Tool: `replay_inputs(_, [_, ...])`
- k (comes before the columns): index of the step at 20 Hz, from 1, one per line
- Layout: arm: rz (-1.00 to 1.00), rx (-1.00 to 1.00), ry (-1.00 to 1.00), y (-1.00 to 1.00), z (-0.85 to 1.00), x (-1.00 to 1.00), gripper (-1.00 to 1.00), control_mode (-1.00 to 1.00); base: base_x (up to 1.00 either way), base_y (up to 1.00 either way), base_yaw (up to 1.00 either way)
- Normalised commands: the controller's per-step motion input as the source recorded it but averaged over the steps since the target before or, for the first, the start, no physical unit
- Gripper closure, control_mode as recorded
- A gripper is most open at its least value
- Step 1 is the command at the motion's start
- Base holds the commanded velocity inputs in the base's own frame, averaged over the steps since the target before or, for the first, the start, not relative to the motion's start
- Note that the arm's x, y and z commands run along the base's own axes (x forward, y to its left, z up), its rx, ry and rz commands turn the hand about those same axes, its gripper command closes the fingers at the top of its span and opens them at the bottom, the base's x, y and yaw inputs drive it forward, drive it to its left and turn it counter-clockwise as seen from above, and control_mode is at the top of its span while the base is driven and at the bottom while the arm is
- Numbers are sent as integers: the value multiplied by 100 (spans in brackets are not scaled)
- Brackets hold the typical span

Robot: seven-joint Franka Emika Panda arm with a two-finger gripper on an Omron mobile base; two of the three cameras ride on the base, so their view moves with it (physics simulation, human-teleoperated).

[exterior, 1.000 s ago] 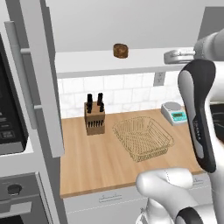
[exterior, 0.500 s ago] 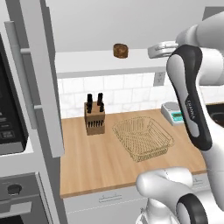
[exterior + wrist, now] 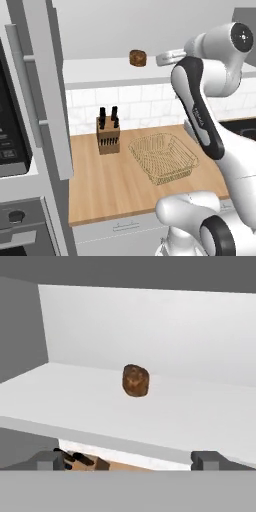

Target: Open the cabinet, pick up the bread from the cabinet and place it in the basket. Then move the basket to the dining counter.

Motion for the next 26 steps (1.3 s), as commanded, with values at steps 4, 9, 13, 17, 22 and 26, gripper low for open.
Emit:
replay_inputs(4, [1,0,3,0,-3,60,-100,-100,0,0,0])
replay_inputs(9, [0,0,7,10,-12,65,-100,-100,0,0,0])
replay_inputs(13, [0,0,4,14,-3,73,-100,-100,0,0,0])
replay_inputs(17, [2,0,5,20,-4,69,-100,-100,0,0,0])
replay_inputs(22, [3,0,8,4,-9,63,-100,-100,0,0,0])
replay_inputs(26, [0,0,4,0,0,58,-100,-100,0,0,0])
